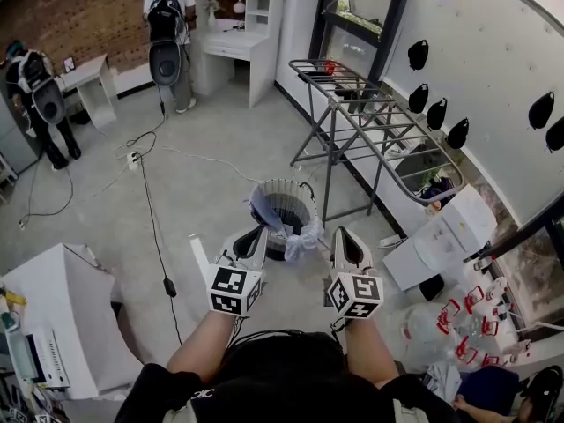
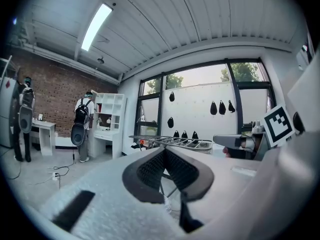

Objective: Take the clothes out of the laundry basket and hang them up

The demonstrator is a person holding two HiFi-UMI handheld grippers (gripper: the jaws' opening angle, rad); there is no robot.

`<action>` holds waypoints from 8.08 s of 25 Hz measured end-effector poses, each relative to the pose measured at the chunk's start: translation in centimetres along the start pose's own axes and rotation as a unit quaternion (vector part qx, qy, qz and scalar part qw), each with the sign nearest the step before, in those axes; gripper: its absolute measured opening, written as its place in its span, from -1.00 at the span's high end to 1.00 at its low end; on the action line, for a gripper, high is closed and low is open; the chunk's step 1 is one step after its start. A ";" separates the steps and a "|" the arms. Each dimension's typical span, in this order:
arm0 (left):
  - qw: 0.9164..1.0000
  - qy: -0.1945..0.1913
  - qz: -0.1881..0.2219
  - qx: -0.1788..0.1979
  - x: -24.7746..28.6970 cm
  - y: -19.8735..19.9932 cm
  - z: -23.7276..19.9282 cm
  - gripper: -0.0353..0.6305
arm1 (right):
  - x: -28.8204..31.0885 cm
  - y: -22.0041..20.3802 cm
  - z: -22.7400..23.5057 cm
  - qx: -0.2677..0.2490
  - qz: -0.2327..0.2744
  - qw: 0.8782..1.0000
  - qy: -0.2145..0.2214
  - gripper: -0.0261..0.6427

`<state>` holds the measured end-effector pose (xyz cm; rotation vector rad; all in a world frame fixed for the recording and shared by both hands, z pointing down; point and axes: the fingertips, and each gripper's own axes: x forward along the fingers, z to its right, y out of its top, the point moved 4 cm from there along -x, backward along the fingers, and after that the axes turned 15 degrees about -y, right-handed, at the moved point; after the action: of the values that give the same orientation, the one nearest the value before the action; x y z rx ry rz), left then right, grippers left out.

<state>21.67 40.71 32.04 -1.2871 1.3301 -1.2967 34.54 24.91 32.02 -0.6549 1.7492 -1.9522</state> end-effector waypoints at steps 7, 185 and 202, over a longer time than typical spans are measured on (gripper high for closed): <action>1.000 -0.008 0.000 -0.007 -1.7 -0.4 -2.2 0.87 | -0.4 -1.0 -2.7 -0.008 -0.009 1.000 -0.008 0.88; 0.955 -0.101 -0.018 -0.278 34.2 -6.1 -25.0 0.85 | 41.1 -23.9 3.7 -0.072 -0.299 0.900 0.309 0.27; 0.968 -0.084 0.046 -0.233 29.5 0.8 -27.9 0.85 | 47.4 -20.7 -3.5 -0.123 -0.253 0.919 0.277 0.82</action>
<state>-9.15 14.55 36.36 -1.5903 1.6061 -0.8120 -5.36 1.08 55.05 -0.7427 2.3820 -2.4658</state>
